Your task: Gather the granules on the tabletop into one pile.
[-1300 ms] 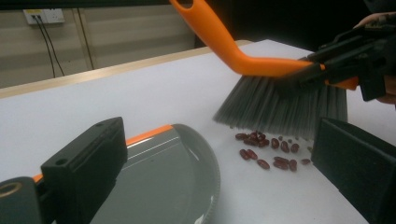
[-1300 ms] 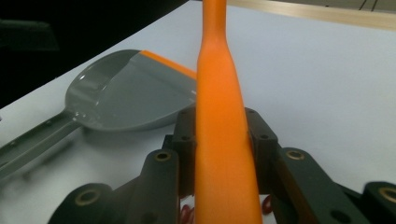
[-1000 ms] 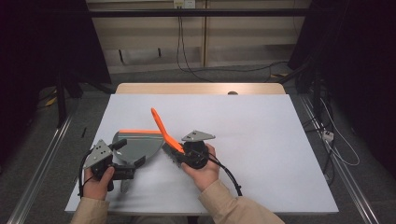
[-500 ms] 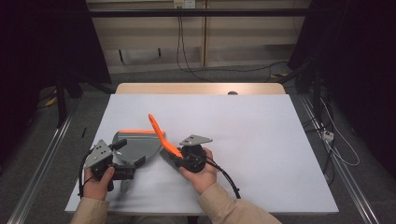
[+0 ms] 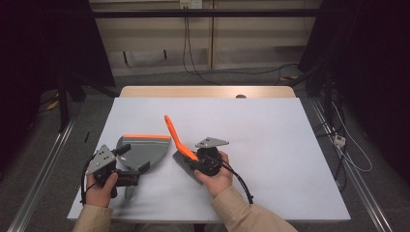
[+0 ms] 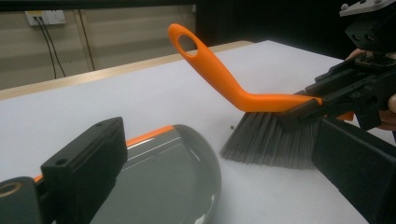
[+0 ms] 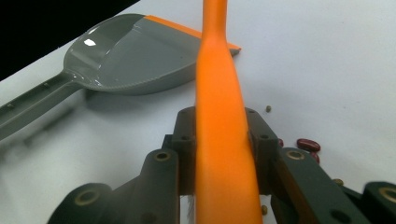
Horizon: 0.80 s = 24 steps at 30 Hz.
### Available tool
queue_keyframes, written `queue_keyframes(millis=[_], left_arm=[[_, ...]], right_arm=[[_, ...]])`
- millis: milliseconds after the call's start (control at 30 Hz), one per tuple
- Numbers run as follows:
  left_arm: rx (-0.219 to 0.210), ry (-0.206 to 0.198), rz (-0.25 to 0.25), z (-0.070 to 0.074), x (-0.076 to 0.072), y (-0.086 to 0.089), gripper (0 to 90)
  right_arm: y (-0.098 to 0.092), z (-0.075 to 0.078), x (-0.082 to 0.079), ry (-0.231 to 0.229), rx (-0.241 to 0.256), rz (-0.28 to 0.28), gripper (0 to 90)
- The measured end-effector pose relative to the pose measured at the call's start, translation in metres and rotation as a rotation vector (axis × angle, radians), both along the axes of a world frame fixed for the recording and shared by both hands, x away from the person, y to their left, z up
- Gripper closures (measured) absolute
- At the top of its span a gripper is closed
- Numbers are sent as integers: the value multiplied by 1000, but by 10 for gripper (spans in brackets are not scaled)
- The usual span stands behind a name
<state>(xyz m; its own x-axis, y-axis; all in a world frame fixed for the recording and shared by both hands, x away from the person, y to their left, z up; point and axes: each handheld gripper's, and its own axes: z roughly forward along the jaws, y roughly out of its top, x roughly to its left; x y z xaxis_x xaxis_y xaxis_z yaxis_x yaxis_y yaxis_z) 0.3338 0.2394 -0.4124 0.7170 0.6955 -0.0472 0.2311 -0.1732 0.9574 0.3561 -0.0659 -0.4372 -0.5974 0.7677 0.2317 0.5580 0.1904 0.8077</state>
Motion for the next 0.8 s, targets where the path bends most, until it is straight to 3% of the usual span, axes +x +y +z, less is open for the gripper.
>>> queue_keyframes(millis=[800], left_arm=[[2,-2,1,1,0,0,34]], right_arm=[[-27,1,4,4,-7,-2,707]])
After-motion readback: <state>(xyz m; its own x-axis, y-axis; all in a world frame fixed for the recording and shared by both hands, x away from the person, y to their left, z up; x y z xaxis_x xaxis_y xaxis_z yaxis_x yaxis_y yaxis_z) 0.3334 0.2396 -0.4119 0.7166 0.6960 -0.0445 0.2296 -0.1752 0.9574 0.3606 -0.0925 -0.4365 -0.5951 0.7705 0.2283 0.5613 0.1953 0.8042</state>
